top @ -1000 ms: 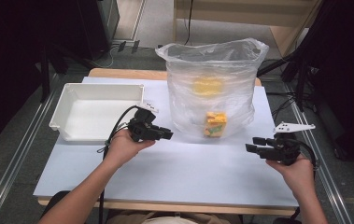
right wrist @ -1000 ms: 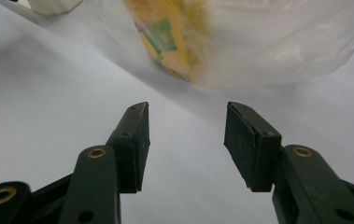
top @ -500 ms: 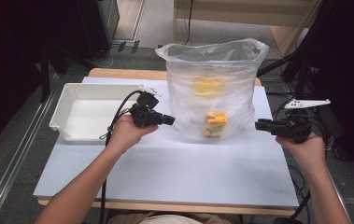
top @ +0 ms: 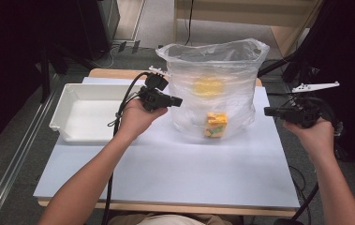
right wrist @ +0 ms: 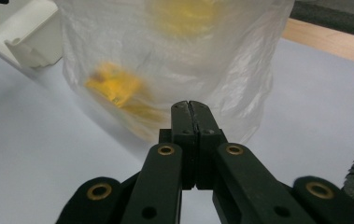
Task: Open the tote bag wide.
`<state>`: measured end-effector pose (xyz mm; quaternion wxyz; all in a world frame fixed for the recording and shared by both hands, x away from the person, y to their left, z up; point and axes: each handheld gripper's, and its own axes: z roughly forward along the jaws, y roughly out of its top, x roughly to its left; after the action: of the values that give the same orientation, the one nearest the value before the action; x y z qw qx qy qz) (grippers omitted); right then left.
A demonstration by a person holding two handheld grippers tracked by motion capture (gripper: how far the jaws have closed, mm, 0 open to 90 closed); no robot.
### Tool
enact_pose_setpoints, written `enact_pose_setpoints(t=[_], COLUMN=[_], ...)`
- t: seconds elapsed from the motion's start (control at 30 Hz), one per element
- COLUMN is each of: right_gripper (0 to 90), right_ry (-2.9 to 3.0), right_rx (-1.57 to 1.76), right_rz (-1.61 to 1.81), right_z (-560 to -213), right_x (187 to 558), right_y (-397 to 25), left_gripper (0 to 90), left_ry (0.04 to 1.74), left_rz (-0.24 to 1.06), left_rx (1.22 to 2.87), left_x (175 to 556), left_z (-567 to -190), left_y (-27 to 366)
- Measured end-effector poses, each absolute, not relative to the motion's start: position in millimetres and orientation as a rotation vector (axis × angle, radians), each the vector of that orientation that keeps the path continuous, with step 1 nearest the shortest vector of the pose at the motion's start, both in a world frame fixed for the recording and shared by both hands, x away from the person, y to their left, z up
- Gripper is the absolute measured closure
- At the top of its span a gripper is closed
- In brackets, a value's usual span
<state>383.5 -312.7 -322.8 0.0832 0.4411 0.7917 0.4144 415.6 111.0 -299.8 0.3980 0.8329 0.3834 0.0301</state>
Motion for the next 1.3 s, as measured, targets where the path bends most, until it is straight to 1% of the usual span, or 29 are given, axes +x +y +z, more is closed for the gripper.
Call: enact_pose_setpoints(t=[0.17,0.2,0.37,0.7,0.83,0.93,0.97,1.0,1.23,1.3], right_gripper=[90.0,90.0,90.0,90.0,90.0,90.0,90.0,90.0,90.0,90.0], right_ry=[2.361,2.365,2.366,2.393,2.432,2.444,2.458,2.458,2.478,2.484], right_rx=[1.312,1.310,1.298,1.319,1.343,1.347,1.335,1.335,1.268,1.264], right_rz=[1.235,1.220,1.250,1.264,1.200,1.169,1.164,1.164,1.130,1.124], right_z=[-317,-314,-306,-274,-254,-246,-236,-236,-198,-196], right_x=[400,408,423,451,463,467,471,471,489,492], right_y=[-317,-319,-323,-327,-319,-316,-312,-312,-285,-282], left_gripper=[90.0,90.0,90.0,90.0,90.0,90.0,90.0,90.0,90.0,90.0], left_ry=[0.991,0.993,0.989,0.996,1.008,1.015,1.017,1.020,1.051,1.074], left_rz=[0.094,0.099,0.099,0.120,0.137,0.158,0.161,0.160,0.155,0.164], left_rx=[2.107,2.101,2.098,2.071,2.071,2.083,2.085,2.081,2.075,2.079], left_x=[430,433,437,455,464,470,472,474,496,504], left_z=[-290,-287,-280,-247,-234,-226,-224,-222,-208,-206], left_y=[103,101,96,96,97,95,94,93,84,82])
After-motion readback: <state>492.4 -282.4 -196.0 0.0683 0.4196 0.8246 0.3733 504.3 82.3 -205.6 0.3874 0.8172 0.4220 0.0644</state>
